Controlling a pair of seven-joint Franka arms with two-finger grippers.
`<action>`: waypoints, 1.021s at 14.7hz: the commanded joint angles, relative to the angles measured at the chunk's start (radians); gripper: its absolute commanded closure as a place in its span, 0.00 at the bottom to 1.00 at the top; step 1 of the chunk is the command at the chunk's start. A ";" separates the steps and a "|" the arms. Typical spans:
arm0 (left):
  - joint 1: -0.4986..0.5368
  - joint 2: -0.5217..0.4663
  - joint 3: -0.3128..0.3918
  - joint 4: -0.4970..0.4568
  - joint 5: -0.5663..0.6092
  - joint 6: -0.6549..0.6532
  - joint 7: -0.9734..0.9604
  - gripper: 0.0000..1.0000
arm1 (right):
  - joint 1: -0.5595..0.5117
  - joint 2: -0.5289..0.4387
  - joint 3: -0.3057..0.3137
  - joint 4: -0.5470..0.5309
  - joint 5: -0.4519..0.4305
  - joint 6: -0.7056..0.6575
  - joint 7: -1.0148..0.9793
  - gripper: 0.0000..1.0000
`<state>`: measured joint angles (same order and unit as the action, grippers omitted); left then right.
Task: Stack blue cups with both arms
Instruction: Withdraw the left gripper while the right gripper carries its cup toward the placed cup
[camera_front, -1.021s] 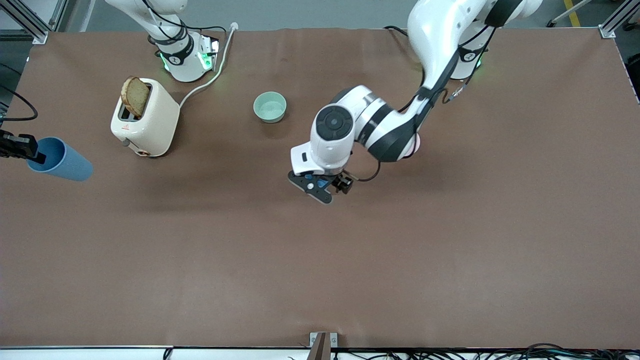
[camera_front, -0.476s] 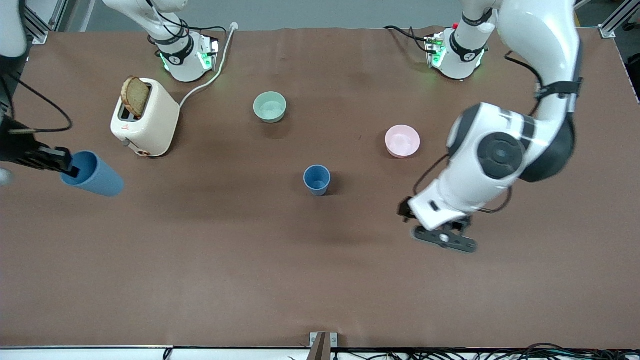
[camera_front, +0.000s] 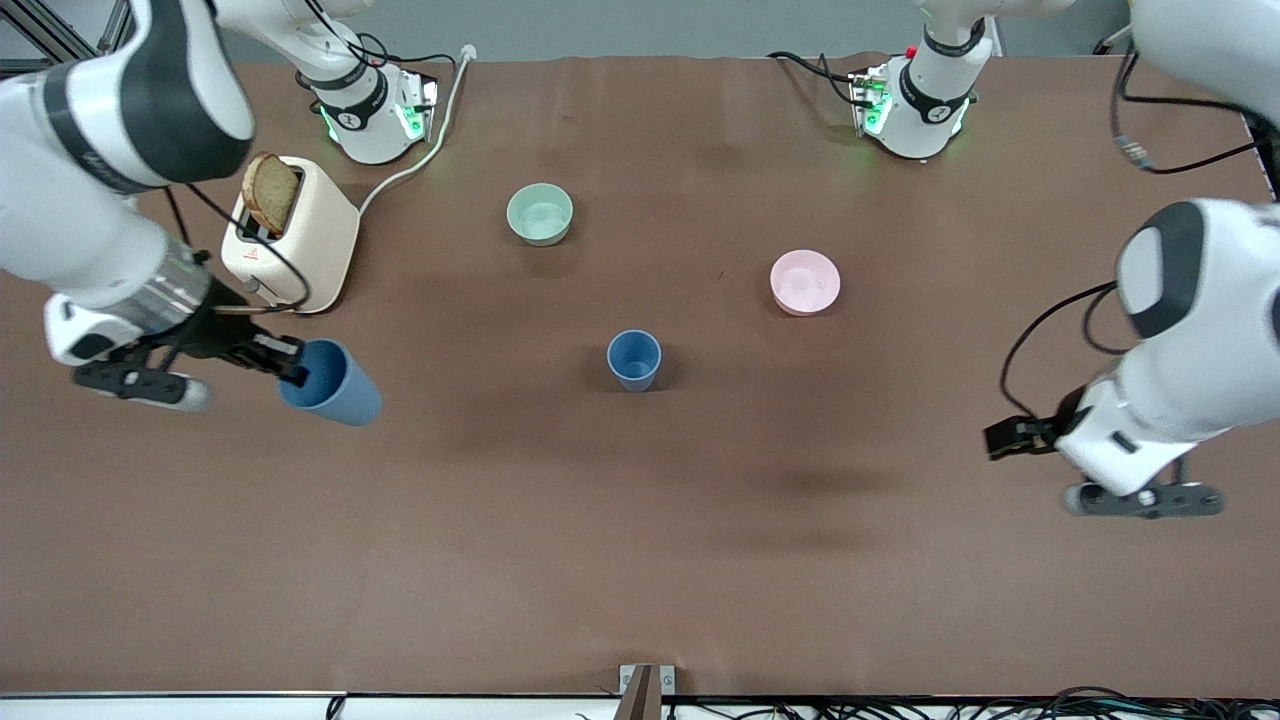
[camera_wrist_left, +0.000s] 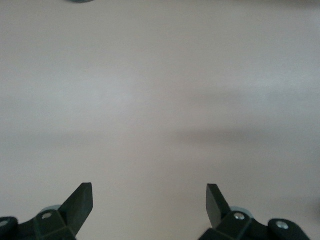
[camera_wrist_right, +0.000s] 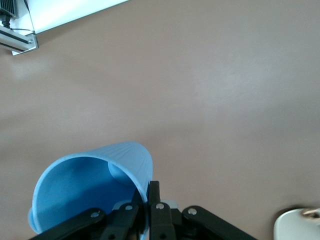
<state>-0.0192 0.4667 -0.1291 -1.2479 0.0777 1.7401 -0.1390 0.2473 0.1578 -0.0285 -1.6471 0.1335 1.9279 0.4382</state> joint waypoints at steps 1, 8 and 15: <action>-0.001 -0.080 -0.006 -0.033 0.010 -0.043 -0.018 0.00 | 0.113 0.021 -0.011 -0.005 0.001 0.045 0.124 0.95; -0.008 -0.265 0.123 -0.050 -0.030 -0.117 -0.013 0.00 | 0.303 0.130 -0.011 -0.005 -0.002 0.143 0.247 0.95; -0.068 -0.290 0.235 -0.053 -0.133 -0.123 0.067 0.00 | 0.448 0.226 -0.013 -0.005 -0.012 0.183 0.286 0.95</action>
<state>-0.0619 0.1869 0.0772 -1.2833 -0.0394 1.6171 -0.1019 0.6570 0.3630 -0.0295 -1.6504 0.1318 2.0877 0.6880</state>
